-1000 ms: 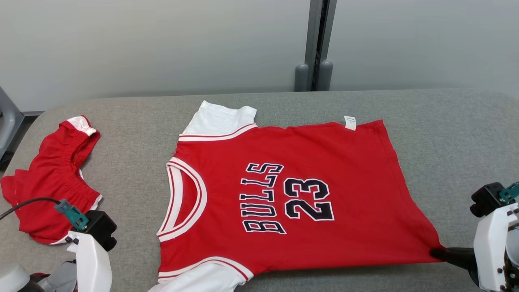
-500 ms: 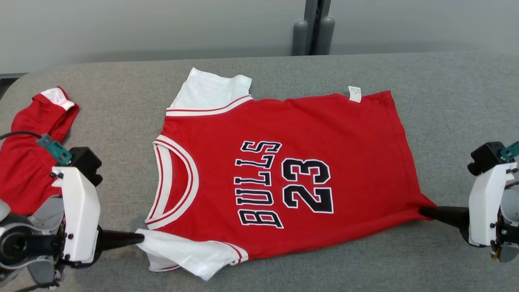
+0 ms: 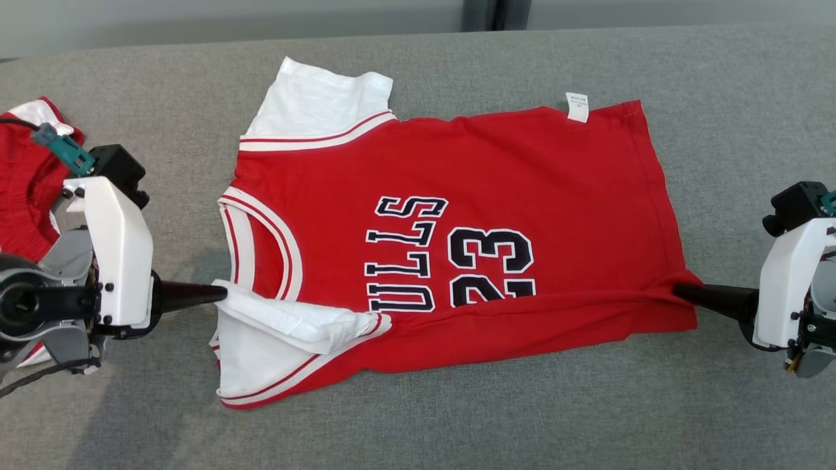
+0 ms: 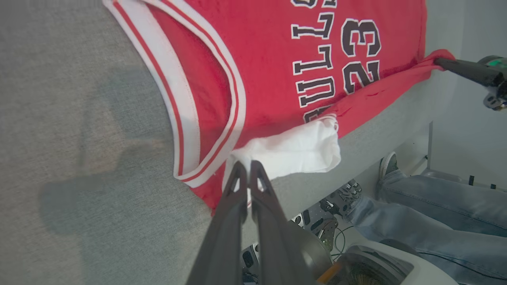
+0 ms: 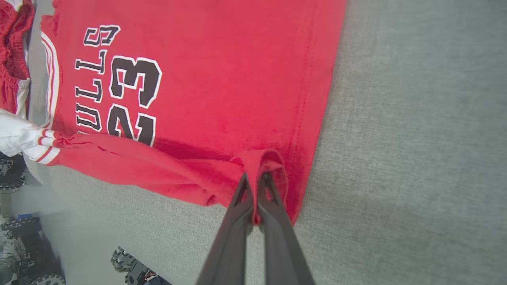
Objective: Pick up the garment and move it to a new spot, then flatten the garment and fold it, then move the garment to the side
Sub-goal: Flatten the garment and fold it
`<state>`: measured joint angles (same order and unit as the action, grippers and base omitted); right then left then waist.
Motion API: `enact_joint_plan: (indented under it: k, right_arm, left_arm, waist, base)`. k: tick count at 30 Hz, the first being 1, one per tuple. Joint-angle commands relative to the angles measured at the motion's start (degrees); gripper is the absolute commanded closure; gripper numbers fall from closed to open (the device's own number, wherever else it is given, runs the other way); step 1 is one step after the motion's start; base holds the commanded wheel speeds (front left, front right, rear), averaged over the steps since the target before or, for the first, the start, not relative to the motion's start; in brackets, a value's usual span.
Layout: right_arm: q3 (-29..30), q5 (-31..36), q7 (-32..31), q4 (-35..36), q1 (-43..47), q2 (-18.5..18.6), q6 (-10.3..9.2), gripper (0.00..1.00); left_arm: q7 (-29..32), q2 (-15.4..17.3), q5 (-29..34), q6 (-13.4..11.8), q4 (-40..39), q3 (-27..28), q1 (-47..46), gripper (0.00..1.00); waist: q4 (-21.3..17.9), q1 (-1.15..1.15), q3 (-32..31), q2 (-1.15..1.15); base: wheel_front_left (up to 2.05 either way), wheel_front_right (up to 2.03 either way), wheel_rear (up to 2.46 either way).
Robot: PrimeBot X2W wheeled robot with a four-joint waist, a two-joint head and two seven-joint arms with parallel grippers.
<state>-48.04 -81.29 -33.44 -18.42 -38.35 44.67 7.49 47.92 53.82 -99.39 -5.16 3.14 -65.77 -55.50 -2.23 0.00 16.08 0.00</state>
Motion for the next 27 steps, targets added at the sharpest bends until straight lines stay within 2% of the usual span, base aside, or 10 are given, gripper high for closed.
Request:
enact_joint_plan:
  k: [1,17,27]
  right_arm:
    - [0.71,0.31,0.03,-0.28,-0.48,-0.31,0.02,1.0]
    - [4.31,3.64,-0.63,-1.81,-1.99,-4.02,0.02,1.0]
    - [6.14,6.39,-2.41,-3.29,-3.5,-5.79,0.02,1.0]
  left_arm:
    - [0.29,-0.6,0.26,0.24,0.98,0.43,-1.24,1.0]
    - [0.82,-6.33,2.54,2.66,11.82,1.08,-6.15,1.0]
    - [2.25,-8.14,2.68,3.67,15.6,1.05,-7.49,1.0]
  waist:
    - [-0.24,0.0,1.08,0.0]
    - [-1.42,0.0,4.75,0.0]
    - [-1.23,0.0,5.55,0.0]
  base:
    - [0.0,0.0,0.0]
    - [0.0,0.0,0.0]
    - [0.0,0.0,0.0]
